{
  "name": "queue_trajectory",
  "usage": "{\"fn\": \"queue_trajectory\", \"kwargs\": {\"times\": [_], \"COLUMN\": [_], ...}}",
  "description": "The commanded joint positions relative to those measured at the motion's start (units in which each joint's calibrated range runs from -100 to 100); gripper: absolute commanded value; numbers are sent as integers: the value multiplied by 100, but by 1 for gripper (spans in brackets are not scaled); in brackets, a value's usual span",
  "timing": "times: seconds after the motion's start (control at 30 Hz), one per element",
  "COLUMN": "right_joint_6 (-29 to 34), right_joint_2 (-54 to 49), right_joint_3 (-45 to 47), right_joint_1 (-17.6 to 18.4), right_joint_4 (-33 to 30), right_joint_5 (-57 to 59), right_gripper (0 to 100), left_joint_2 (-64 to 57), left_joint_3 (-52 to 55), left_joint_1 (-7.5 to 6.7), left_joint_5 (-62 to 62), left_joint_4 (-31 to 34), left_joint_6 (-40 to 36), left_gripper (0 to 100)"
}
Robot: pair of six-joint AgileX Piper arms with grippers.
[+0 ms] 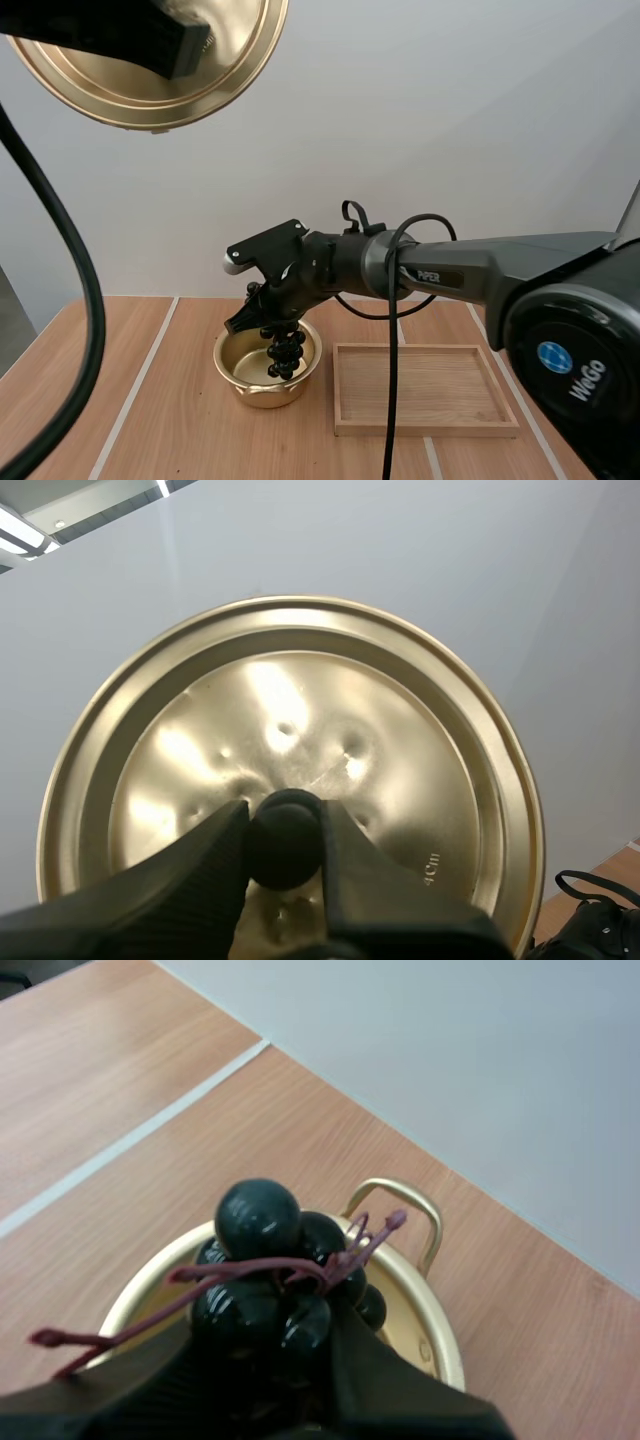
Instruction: Open the lid, put the grape in the pot, and close it
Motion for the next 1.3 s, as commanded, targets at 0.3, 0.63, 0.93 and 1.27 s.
{"fn": "queue_trajectory", "kwargs": {"times": [0.3, 0.63, 0.93, 1.27], "right_joint_6": [-32, 3, 231, 231], "right_joint_2": [-222, -1226, -2436, -4366], "right_joint_3": [-58, -58, -58, 1170], "right_joint_1": [11, 11, -6, -614], "right_joint_4": [263, -33, -442, -480], "right_joint_5": [591, 2005, 3582, 4019], "right_gripper": [100, 88, 0, 0], "left_joint_2": [-28, -28, 173, 1028], "left_joint_3": [-38, -38, -38, -24], "left_joint_1": [-24, -24, -24, -24], "left_joint_5": [-171, -171, -171, 365], "left_joint_4": [61, 182, 504, 514], "left_joint_6": [-78, -78, -391, -454], "left_gripper": [0, 0, 0, 0]}}
